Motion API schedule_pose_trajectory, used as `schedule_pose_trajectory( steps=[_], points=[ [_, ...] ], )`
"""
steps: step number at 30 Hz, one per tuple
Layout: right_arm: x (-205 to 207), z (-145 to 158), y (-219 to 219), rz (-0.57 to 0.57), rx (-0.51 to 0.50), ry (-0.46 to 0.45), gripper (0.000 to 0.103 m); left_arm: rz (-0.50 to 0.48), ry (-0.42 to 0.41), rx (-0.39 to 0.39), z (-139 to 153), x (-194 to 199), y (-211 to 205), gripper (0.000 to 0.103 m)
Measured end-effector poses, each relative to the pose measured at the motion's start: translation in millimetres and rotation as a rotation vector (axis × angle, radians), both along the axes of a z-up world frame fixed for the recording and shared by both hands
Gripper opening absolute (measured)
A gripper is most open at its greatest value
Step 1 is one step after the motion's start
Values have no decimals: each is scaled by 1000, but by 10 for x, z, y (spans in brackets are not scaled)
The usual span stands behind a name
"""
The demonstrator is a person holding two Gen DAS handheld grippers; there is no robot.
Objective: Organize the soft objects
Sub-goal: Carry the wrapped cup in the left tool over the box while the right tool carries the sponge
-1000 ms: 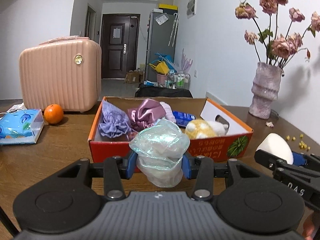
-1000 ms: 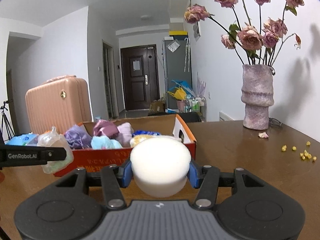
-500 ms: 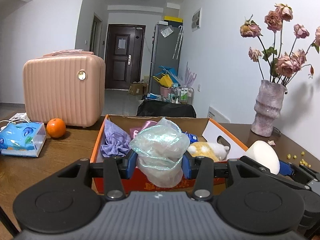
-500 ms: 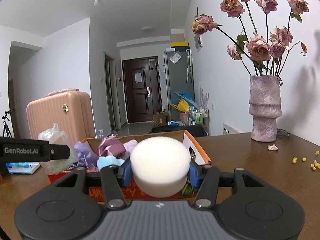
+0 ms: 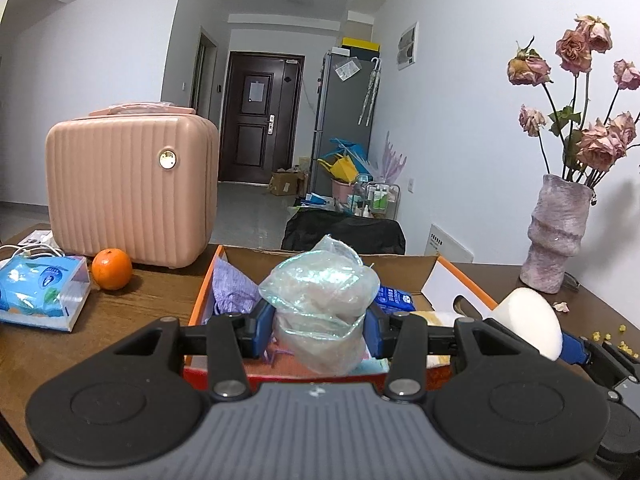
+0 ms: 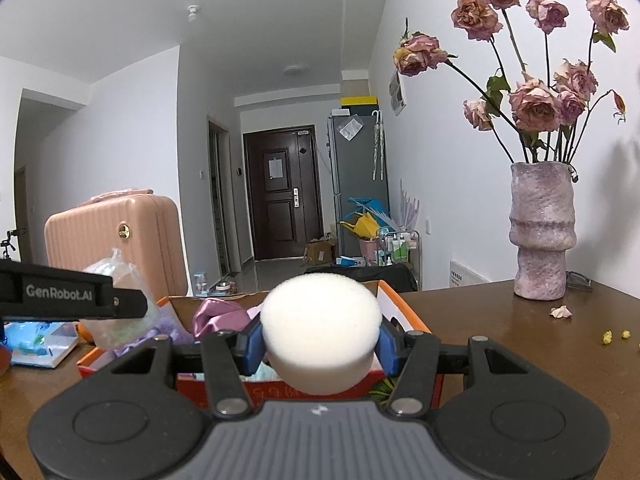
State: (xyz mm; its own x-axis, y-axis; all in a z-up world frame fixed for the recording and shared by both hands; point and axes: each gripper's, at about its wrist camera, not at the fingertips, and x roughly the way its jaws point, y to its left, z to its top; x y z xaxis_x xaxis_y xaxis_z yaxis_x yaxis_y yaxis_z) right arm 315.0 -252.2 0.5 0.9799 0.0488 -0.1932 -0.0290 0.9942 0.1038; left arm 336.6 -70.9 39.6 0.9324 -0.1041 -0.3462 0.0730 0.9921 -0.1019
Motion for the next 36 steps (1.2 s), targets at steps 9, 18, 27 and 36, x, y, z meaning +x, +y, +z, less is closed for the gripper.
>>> schedule_pose_trajectory(
  steps=[9, 18, 27, 36],
  points=[
    [255, -7, 20, 2, -5, -5, 54, 5, 11, 6, -49, 255, -8, 45],
    [519, -11, -27, -8, -2, -5, 54, 9, 14, 15, -86, 470, -6, 45],
    [787, -21, -42, -13, -8, -3, 54, 13, 14, 26, -111, 687, -6, 45],
    [1025, -39, -34, -13, -18, 0, 54, 16, 13, 44, -133, 872, -8, 45]
  ],
)
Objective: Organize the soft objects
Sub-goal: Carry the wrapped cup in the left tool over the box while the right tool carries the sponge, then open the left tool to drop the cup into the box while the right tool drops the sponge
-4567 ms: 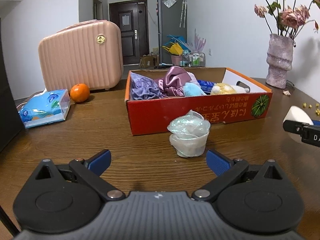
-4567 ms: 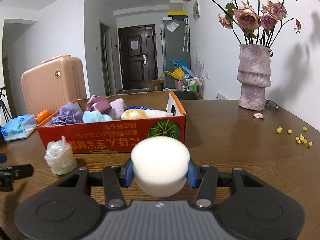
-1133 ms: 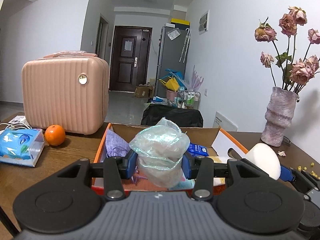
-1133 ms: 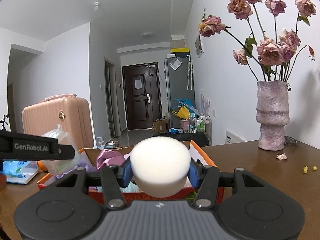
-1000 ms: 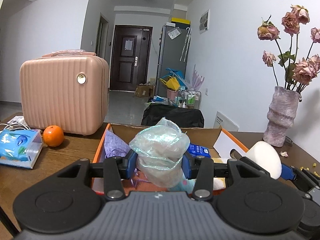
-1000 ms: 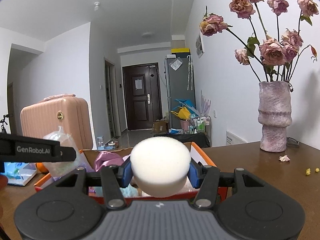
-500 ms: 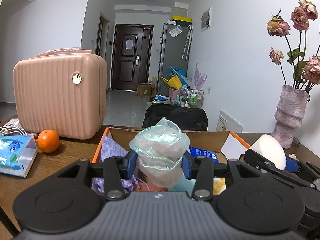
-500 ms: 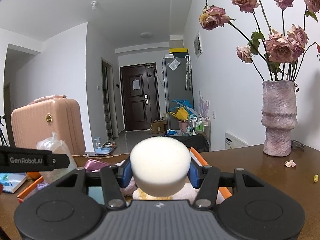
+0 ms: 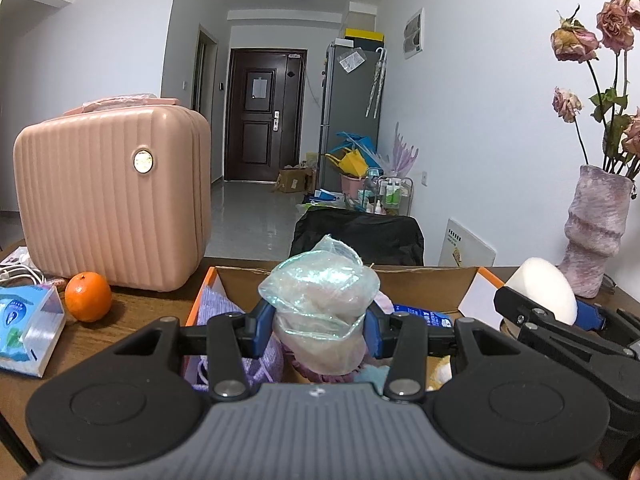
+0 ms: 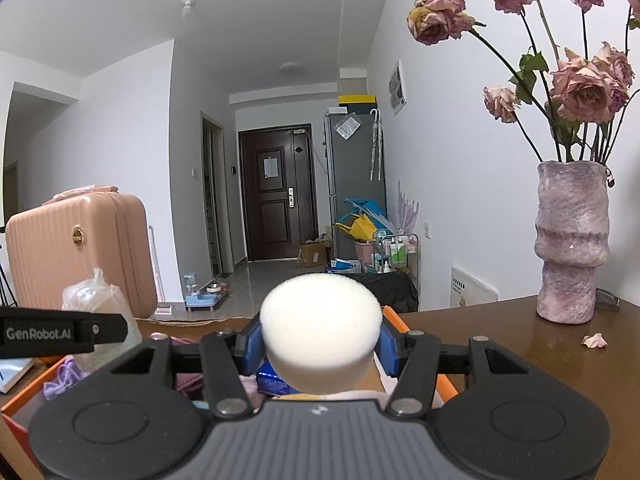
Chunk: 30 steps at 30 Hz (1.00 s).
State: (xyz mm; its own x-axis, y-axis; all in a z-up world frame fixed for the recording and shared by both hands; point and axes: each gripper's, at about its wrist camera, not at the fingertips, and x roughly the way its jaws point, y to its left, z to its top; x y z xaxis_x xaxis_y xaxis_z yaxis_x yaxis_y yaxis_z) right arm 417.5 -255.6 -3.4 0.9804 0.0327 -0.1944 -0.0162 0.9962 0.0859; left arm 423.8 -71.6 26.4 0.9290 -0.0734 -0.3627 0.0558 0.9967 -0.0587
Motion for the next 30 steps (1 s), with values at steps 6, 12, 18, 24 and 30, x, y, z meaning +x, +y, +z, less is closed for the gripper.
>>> schedule_pose_trajectory(
  steps=[6, 12, 18, 24, 30],
  points=[
    [4, 0, 0, 0, 0, 1, 54, 7, -9, 12, 4, 79, 22, 45],
    [140, -19, -3, -3, -4, 8, 55, 15, -15, 29, -10, 174, 43, 45],
    [231, -33, 12, 11, -14, 21, 57, 8, -11, 43, -40, 220, 56, 47],
    [239, -28, -13, 17, -6, 28, 67, 19, -7, 34, -48, 221, 89, 64],
    [231, -35, -49, -11, 1, 21, 88, 71, -31, 64, -38, 185, 101, 91]
  ],
)
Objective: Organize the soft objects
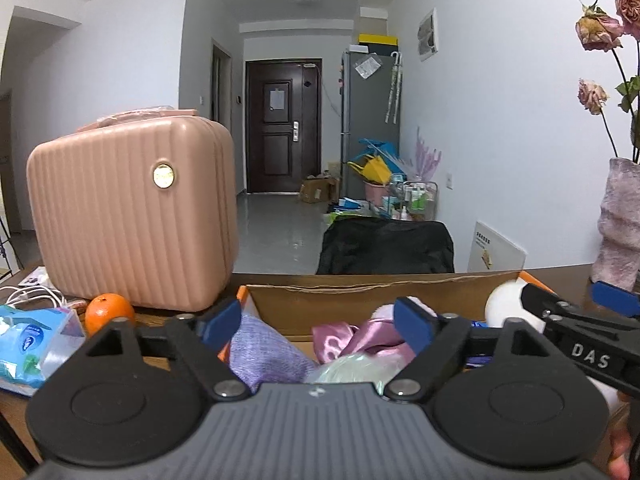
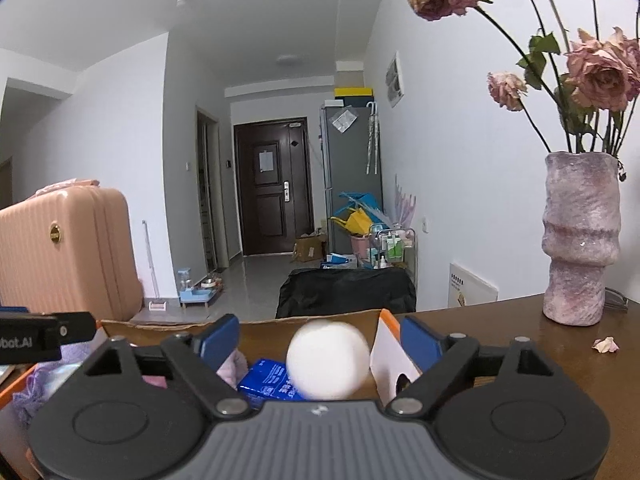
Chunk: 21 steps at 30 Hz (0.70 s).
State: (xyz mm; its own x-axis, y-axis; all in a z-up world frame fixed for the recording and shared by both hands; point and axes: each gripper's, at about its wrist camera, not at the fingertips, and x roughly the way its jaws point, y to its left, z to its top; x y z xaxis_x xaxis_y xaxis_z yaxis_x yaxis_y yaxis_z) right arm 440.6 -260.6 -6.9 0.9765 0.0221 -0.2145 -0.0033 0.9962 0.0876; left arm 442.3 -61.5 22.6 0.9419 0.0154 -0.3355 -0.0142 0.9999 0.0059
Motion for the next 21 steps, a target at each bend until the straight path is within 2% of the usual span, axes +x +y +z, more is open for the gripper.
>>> schedule_pose_trajectory(
  steps=[1, 3, 21],
  points=[
    [-2, 1, -8, -3, 3, -1, 93, 10, -2, 0, 1, -1, 6, 97],
    [6, 1, -27, -13, 9, 2, 103, 33, -9, 2, 4, -5, 19, 103],
    [-40, -4, -62, -31, 20, -24, 103, 41, -9, -14, 14, -28, 81, 103]
  ],
)
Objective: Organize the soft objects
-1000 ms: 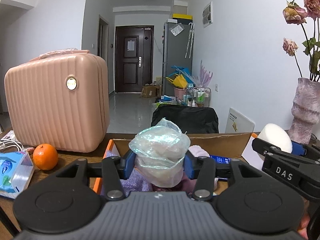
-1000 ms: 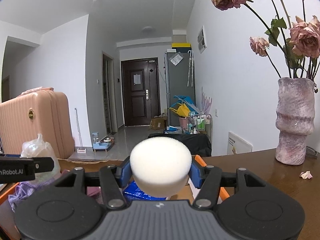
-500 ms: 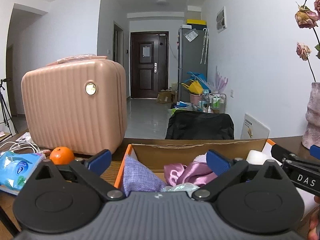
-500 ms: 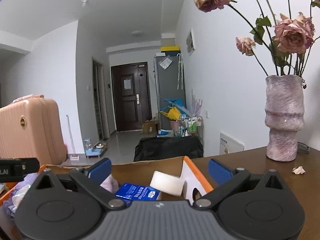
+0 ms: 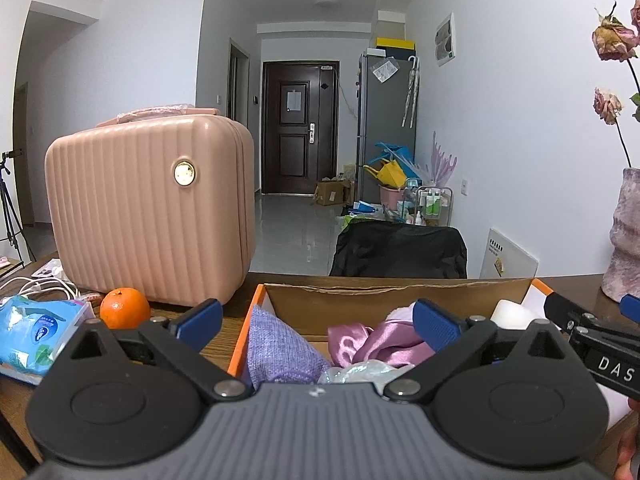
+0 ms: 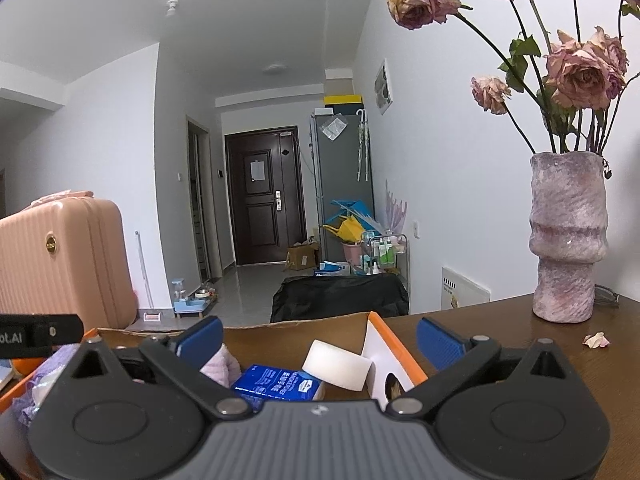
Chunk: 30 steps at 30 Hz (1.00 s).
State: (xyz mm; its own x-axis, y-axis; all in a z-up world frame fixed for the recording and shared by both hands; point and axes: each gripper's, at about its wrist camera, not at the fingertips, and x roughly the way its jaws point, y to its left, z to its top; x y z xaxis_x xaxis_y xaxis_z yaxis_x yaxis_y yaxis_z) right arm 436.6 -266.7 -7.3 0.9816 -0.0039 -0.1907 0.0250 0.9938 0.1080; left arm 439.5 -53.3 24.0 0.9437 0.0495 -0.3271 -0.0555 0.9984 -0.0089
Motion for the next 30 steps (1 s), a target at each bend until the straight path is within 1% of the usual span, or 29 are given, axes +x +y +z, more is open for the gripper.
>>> schedule_pose_trajectory(
  steps=[11, 22, 30],
  points=[
    [-245, -5, -51, 13, -10, 1, 103, -19, -8, 12, -6, -274, -31, 103],
    [-613, -30, -106, 3, -15, 12, 103, -18, -13, 17, -3, -657, -6, 103],
    [-973, -51, -123, -4, -23, 19, 103, -14, -8, 23, -30, -980, 34, 103]
  ],
)
